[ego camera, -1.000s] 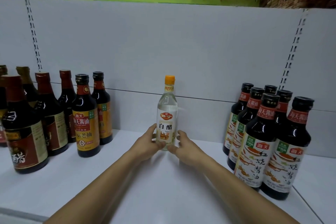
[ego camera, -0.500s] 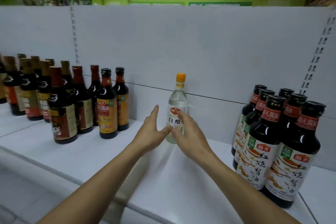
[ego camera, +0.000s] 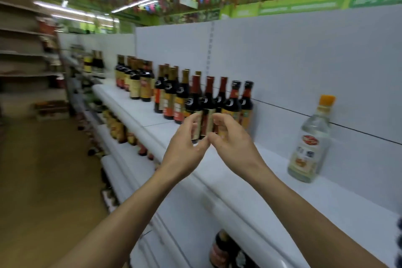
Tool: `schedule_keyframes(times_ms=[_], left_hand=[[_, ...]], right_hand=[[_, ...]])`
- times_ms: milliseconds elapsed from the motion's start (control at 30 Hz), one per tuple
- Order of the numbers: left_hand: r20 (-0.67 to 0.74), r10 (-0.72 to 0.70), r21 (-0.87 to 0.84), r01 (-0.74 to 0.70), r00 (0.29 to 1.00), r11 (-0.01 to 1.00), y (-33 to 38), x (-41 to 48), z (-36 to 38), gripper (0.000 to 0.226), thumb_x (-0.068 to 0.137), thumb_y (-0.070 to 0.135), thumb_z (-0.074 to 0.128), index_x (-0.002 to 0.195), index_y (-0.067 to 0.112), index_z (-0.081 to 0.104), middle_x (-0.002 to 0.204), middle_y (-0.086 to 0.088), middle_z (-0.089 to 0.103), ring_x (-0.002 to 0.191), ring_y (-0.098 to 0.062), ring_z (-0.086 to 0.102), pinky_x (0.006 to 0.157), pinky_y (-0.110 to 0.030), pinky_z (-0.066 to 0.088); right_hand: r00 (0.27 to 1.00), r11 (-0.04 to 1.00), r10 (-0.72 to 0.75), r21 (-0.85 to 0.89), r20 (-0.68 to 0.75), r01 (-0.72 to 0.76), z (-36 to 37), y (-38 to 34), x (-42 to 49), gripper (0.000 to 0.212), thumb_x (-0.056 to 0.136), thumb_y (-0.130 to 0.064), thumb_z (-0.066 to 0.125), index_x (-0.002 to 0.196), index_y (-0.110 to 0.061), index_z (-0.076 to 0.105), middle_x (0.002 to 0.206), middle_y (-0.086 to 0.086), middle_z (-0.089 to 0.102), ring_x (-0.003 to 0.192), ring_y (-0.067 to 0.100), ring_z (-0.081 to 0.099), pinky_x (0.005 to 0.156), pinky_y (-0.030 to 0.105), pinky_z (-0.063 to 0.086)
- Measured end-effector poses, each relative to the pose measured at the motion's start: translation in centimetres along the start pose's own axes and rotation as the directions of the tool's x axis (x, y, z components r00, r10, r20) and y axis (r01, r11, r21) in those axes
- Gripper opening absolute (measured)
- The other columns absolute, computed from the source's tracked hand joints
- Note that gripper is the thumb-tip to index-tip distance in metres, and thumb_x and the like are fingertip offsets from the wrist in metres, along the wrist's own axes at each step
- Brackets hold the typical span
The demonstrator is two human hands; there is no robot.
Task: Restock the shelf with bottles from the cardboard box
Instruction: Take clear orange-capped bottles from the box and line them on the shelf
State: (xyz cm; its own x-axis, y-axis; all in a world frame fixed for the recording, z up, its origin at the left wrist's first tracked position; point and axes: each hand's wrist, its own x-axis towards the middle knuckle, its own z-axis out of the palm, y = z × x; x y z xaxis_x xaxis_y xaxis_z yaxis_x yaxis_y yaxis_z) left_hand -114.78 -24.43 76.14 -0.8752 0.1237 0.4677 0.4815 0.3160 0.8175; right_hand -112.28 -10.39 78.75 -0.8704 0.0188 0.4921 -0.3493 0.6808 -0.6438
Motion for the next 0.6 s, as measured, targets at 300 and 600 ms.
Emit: schedule_keyframes(times_ms=[300, 600], left_hand=[[-0.21, -0.201, 0.163, 0.237, 0.957, 0.958, -8.0, -7.8, -13.3, 0.062, 0.102, 0.036, 0.06, 0.157, 0.032, 0.032, 0.147, 0.007, 0.049, 0.131, -0.007, 0.048, 0.103, -0.03, 0.046], [-0.296, -0.405, 0.158, 0.462, 0.865, 0.873, -17.9, -16.5, -21.4, 0.058, 0.098, 0.021, 0.067, 0.151, 0.023, 0.041, 0.147, -0.001, 0.05, 0.137, -0.019, 0.049, 0.109, -0.035, 0.045]], right_hand=[[0.931, 0.985, -0.127, 0.152, 0.343, 0.079, 14.8, -6.6, -1.7, 0.04, 0.102, -0.026, 0.055, 0.141, -0.027, 0.051, 0.138, -0.009, 0.056, 0.121, 0.01, 0.055, 0.103, 0.037, 0.05], [0.814, 0.984, -0.048, 0.169, 0.579, -0.062, 28.5, -8.9, -7.4, 0.043, 0.101, -0.029, 0.056, 0.144, -0.028, 0.05, 0.133, -0.009, 0.055, 0.12, 0.011, 0.056, 0.099, 0.033, 0.051]])
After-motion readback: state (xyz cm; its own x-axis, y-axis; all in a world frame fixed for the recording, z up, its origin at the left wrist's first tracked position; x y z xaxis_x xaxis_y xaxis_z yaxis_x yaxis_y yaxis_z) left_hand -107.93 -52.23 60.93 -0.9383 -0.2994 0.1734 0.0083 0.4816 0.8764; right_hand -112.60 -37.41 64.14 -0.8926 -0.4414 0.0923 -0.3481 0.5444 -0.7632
